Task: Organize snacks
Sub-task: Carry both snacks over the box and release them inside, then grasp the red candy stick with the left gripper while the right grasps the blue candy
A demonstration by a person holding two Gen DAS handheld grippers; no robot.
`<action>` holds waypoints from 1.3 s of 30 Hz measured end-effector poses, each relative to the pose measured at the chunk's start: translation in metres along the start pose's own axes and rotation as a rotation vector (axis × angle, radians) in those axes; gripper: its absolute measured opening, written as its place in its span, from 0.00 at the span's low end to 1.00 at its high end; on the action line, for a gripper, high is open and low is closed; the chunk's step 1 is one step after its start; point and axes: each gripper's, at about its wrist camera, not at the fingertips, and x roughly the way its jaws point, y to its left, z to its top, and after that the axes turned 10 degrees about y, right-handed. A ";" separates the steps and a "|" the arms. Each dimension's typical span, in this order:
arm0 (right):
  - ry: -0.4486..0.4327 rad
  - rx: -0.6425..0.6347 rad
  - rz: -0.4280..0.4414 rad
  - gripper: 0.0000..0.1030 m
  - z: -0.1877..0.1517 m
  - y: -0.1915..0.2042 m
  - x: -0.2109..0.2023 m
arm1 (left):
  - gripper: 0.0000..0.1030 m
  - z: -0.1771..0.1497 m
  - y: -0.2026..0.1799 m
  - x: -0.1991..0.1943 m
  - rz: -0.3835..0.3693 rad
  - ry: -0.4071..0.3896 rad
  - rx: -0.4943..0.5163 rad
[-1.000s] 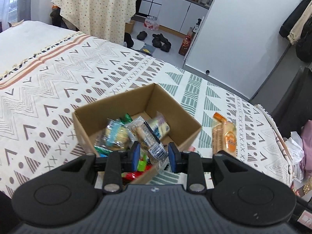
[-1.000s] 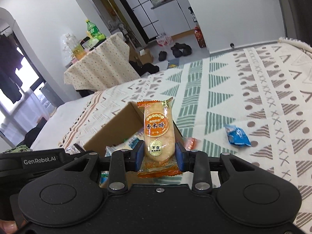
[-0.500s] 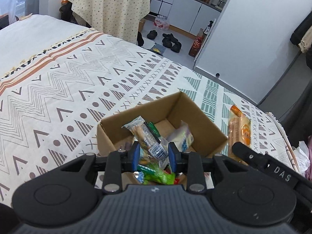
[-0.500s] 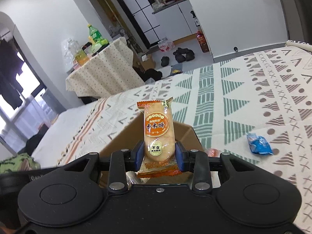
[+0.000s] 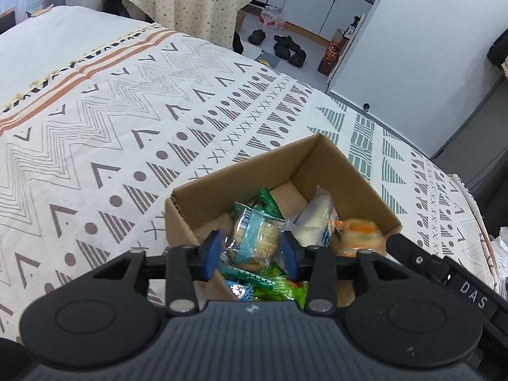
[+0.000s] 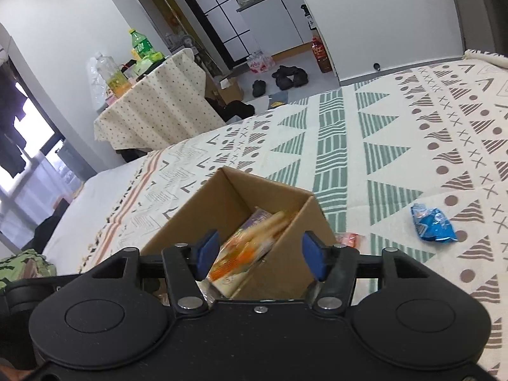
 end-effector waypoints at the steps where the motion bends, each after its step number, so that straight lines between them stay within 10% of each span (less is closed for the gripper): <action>1: 0.005 0.002 -0.002 0.55 0.000 -0.001 -0.001 | 0.48 0.000 -0.002 0.000 0.000 0.000 0.002; 16: 0.057 0.014 -0.066 0.56 -0.005 -0.027 -0.030 | 0.84 -0.018 -0.036 -0.008 0.021 -0.009 0.042; 29: 0.039 -0.011 -0.050 0.93 -0.001 -0.056 -0.074 | 0.95 -0.040 -0.072 -0.015 -0.015 0.029 0.061; 39: 0.011 0.036 -0.056 1.00 0.003 -0.088 -0.097 | 1.00 -0.049 -0.097 -0.015 -0.006 0.013 0.082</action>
